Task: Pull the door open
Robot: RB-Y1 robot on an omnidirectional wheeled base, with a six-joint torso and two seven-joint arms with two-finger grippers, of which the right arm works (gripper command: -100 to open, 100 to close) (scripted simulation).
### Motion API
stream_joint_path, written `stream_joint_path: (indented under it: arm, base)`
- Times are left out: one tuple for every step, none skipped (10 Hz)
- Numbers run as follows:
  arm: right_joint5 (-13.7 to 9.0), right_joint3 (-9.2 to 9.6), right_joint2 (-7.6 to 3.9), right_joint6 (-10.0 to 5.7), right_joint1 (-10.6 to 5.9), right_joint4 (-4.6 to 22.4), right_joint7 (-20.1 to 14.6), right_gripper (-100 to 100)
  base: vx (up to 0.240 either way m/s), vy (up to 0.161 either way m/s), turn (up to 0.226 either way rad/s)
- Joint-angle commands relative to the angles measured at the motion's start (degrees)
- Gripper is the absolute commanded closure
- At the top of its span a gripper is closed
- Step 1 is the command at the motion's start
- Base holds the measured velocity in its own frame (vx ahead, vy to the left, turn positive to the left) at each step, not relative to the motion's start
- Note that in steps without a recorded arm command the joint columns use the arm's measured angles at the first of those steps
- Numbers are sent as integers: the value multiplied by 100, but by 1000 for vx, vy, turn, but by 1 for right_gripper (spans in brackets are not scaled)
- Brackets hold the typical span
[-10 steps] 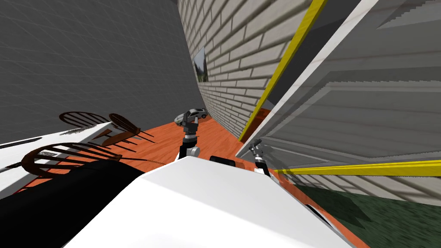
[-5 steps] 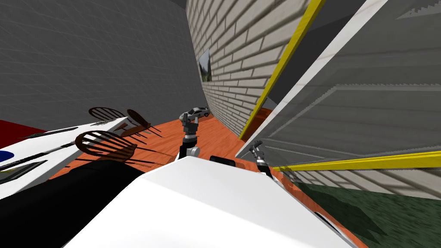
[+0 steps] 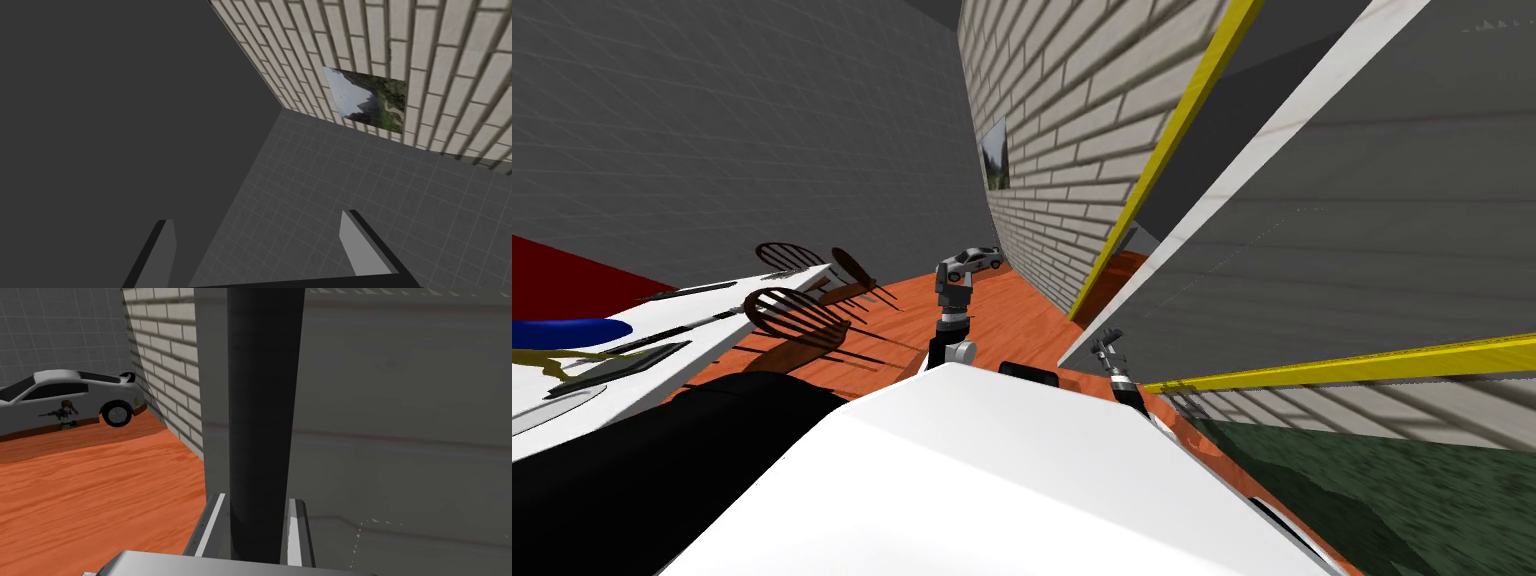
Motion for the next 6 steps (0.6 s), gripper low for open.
stream_joint_path:
  arm:
    - [53, 75, -55, -118, 60, 28, -82, 100]
    - [89, 124, -100, -212, 88, 58, -144, 100]
    - [126, 174, -145, -307, 117, 89, -207, 100]
    - [160, 221, -188, -397, 144, 118, -267, 100]
    - [191, 262, -226, -476, 167, 143, -320, 100]
    - [224, 307, -267, -561, 193, 170, -377, 100]
  base:
    - [-170, -67, 90]
    - [-203, -86, 113]
    - [-218, -85, 141]
    - [-229, -89, 119]
    - [-195, -71, 91]
    - [-197, -60, 88]
